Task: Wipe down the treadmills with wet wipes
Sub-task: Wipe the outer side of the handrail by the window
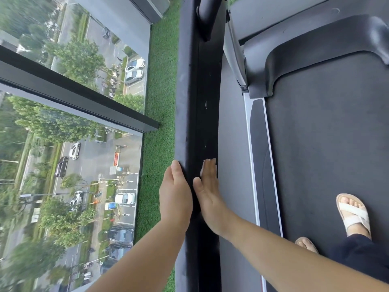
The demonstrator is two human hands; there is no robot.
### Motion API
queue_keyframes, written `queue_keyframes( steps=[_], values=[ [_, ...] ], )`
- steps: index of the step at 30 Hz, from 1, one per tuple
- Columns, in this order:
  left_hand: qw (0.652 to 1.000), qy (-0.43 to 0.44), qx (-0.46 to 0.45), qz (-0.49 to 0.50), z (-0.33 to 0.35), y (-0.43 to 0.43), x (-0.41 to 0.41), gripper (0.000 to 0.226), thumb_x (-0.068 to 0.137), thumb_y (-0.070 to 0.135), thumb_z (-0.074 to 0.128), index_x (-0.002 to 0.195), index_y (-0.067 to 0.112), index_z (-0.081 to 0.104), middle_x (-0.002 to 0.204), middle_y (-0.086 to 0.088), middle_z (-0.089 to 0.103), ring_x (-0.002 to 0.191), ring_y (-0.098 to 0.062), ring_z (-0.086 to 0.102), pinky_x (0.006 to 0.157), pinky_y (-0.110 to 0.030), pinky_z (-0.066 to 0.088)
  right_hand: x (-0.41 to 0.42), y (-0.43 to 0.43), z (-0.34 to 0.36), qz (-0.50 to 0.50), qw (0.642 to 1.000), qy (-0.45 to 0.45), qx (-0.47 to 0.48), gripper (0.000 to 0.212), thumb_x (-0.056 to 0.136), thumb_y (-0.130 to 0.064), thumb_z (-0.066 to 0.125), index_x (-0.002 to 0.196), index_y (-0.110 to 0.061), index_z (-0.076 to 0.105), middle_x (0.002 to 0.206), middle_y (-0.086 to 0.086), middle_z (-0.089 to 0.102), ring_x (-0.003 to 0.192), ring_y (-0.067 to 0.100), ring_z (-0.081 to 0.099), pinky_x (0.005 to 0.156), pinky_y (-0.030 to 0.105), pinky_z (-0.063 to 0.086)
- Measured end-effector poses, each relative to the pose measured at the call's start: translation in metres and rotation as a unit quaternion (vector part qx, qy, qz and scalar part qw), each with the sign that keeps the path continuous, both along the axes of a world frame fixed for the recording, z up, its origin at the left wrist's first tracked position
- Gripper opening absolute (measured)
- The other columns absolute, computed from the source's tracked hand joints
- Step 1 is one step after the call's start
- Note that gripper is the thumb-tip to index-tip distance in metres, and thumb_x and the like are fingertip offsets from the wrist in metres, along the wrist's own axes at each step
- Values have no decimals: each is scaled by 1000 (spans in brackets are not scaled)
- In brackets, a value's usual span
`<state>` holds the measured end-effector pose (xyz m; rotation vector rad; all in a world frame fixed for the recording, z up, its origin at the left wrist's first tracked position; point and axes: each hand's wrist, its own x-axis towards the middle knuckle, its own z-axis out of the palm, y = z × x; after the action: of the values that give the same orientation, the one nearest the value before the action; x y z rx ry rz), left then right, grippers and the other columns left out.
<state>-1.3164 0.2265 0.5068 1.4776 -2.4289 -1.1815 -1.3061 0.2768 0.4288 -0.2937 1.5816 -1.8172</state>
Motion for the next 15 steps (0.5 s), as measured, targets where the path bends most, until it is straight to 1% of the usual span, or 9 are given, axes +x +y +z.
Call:
queue_keyframes(
  steps=[2, 4, 5, 6, 7, 9, 11, 13, 15],
  values=[
    [1000, -5, -4, -3, 0, 0, 0, 40, 102, 42, 26, 126, 26, 53, 81, 29, 42, 94, -6, 42, 88, -25, 28, -2, 0, -9, 4, 1000, 2, 3, 68, 86, -74, 6, 133, -40, -28, 143, -21, -39, 125, -14, -38, 111, 23, -22],
    [1000, -9, -9, -8, 0, 0, 0, 36, 102, 44, 25, 120, 31, 54, 82, 28, 44, 94, -8, 44, 88, -26, 30, -11, -2, -15, -9, 997, -76, 22, 63, 96, -57, 11, 141, -33, -25, 149, -14, -35, 128, -10, -33, 115, 31, -20],
    [1000, -9, -9, -8, -1, 0, 1, 33, 101, 44, 25, 115, 34, 53, 82, 27, 45, 94, -8, 45, 88, -27, 30, -13, -3, -14, -12, 994, -105, 30, 62, 99, -52, 13, 145, -29, -23, 152, -10, -33, 130, -7, -30, 115, 32, -19],
    [1000, -7, -7, -8, -1, -1, 1, 30, 101, 45, 25, 112, 36, 52, 83, 27, 46, 95, -8, 45, 88, -27, 31, -12, -3, -11, -14, 993, -108, 34, 64, 98, -52, 12, 146, -26, -22, 153, -8, -32, 131, -6, -31, 115, 31, -19],
    [1000, -3, -4, -7, -2, -2, 1, 29, 101, 45, 26, 112, 37, 52, 84, 27, 46, 96, -8, 45, 89, -27, 31, -9, -3, -6, -13, 996, -80, 28, 69, 94, -59, 11, 144, -26, -24, 152, -9, -34, 131, -5, -33, 114, 28, -20],
    [1000, 6, 1, -6, -3, -3, 1, 35, 101, 45, 27, 121, 33, 53, 88, 23, 47, 102, -9, 45, 91, -28, 30, 4, 0, 3, -6, 1000, 8, 0, 79, 80, -78, 4, 138, -35, -28, 147, -15, -40, 130, -7, -38, 110, 21, -22],
    [1000, 8, 4, -1, -4, -4, 2, 42, 101, 45, 27, 130, 27, 52, 87, 21, 45, 103, -7, 43, 92, -28, 29, 13, 4, -2, 5, 997, 78, -9, 79, 77, -83, 1, 135, -39, -28, 143, -20, -42, 131, -7, -36, 107, 16, -24],
    [1000, 3, -1, -4, -2, -3, 2, 42, 102, 44, 26, 129, 26, 52, 84, 24, 44, 99, -7, 42, 90, -27, 29, 9, 6, -16, 16, 996, 91, 12, 66, 90, -70, 5, 136, -37, -28, 142, -21, -42, 130, -9, -36, 111, 21, -24],
    [1000, 0, -5, -10, -2, -1, 1, 40, 102, 44, 25, 126, 28, 53, 82, 27, 43, 94, -8, 43, 88, -26, 29, -2, 7, -23, 19, 999, 13, 25, 55, 100, -51, 12, 135, -36, -28, 141, -21, -40, 124, -14, -39, 115, 31, -19]
  ],
)
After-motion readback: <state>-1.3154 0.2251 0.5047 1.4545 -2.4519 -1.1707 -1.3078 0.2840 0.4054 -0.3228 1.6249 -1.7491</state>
